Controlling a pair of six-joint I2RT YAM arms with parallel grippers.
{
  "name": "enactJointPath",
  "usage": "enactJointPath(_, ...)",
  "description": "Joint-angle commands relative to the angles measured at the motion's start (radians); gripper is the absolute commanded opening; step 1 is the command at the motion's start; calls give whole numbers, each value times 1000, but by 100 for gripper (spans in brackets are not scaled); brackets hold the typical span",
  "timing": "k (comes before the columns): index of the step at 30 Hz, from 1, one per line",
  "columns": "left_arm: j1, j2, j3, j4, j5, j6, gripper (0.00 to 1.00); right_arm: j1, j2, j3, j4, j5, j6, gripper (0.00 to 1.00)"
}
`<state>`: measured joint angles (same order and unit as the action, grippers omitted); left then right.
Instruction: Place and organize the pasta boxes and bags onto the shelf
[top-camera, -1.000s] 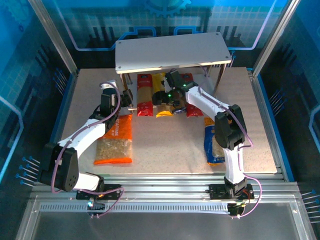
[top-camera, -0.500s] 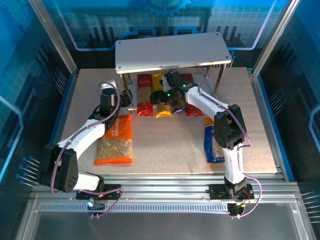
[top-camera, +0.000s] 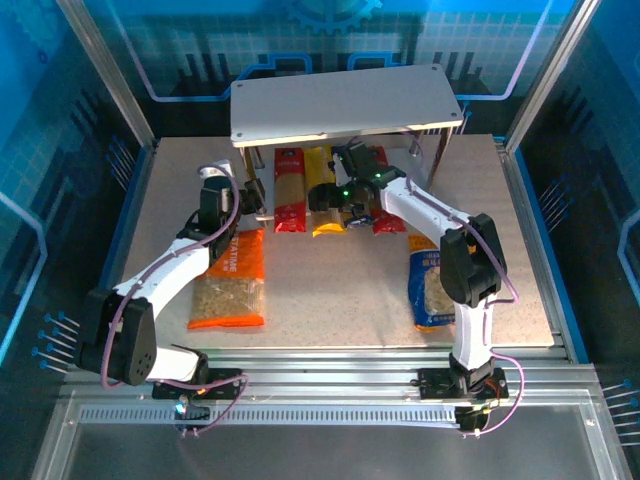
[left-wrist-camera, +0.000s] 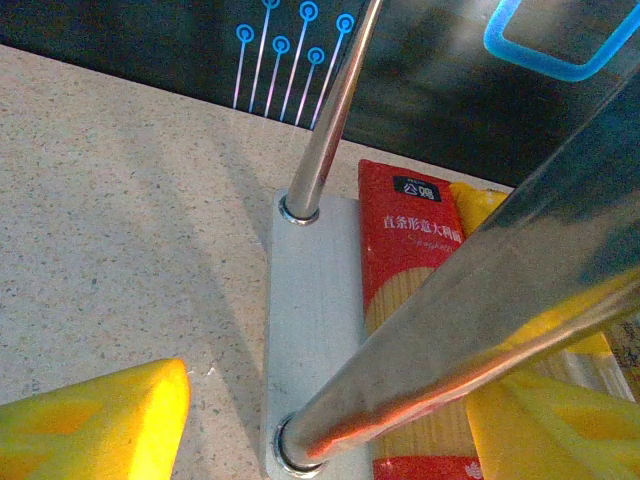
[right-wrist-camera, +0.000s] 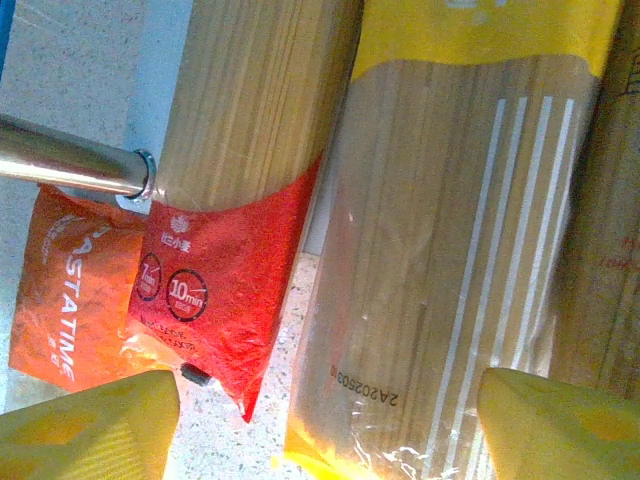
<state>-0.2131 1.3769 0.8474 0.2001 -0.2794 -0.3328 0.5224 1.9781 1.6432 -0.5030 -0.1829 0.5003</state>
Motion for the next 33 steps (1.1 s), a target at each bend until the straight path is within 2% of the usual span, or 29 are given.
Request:
enactJointPath(1, 26, -22, -19, -11, -24, 19, 74, -6, -21, -18, -4, 38, -25, 79)
enactJointPath(23, 34, -33, -30, -13, -25, 21, 74, 27, 98, 98, -32, 1, -17, 80)
enactJointPath(29, 38, -48, -39, -18, -26, 27, 74, 18, 67, 81, -33, 25, -23, 80)
enactJointPath(33, 40, -89, -55, -49, -47, 51, 76, 6, -44, -2, -32, 114, -49, 80)
